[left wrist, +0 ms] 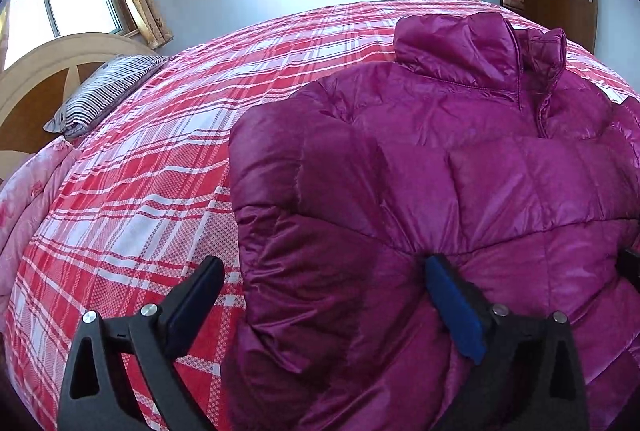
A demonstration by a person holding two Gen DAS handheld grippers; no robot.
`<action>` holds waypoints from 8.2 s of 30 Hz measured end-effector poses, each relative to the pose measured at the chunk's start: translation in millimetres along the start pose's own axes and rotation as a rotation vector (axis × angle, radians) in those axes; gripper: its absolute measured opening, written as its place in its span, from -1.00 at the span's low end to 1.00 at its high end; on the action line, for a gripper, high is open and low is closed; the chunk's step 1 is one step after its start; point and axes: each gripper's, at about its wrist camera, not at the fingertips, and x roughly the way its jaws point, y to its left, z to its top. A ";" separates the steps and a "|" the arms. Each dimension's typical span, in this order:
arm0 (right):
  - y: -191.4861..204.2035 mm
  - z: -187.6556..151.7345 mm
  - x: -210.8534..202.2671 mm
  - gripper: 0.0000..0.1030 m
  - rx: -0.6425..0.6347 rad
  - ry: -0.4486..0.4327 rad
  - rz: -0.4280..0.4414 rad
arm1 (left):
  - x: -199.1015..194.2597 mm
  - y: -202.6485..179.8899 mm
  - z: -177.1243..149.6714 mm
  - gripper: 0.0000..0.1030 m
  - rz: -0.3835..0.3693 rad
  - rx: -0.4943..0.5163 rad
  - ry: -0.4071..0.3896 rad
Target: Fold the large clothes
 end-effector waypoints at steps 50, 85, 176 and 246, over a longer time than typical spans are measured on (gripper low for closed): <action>3.3 -0.8 1.3 0.32 -0.007 -0.013 -0.025 | 4.0 1.9 -0.4 0.98 -0.007 -0.018 0.009; -37.4 5.5 -1.4 0.38 0.025 0.023 -0.008 | -18.4 -57.3 9.2 0.98 -0.150 0.097 -0.008; -114.6 118.2 74.9 -0.30 -0.065 0.021 0.006 | 49.7 -80.0 111.5 -0.85 -0.367 0.342 -0.060; -53.8 132.4 92.6 0.08 -0.064 0.021 -0.100 | 82.5 -62.2 109.3 -0.85 -0.468 0.018 0.000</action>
